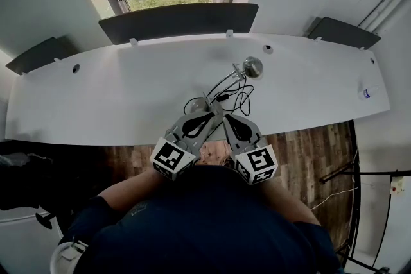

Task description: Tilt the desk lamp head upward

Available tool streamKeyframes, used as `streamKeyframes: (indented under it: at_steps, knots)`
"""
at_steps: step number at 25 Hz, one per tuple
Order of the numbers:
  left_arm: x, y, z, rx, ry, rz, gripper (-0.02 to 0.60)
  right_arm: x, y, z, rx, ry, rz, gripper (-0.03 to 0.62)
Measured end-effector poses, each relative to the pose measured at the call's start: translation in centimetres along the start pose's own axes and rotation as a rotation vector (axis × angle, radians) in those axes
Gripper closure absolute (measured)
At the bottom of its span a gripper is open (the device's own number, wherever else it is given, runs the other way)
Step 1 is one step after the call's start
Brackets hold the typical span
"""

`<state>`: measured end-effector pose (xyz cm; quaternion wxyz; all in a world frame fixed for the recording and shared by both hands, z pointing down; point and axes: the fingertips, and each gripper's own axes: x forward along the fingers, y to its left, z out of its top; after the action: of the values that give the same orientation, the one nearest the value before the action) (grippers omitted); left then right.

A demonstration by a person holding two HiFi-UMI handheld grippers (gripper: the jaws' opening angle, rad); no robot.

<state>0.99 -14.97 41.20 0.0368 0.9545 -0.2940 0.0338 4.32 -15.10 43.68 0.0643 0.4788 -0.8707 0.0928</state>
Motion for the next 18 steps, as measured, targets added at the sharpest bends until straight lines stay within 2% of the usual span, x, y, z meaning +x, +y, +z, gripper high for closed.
streamKeyframes:
  at_steps: [3,14,18]
  knots:
    - [0.11,-0.04,-0.24,-0.021,-0.005,-0.001,0.575,0.10,0.08,-0.27,0.001,0.002,0.011,0.585]
    - [0.37,0.03,-0.42,-0.009,-0.007,-0.006,0.575,0.07,-0.07,-0.46,-0.024,0.014,0.017,0.585]
    - [0.56,-0.07,-0.45,-0.034,-0.011,-0.011,0.575,0.02,-0.28,-0.37,-0.025,0.016,0.014,0.585]
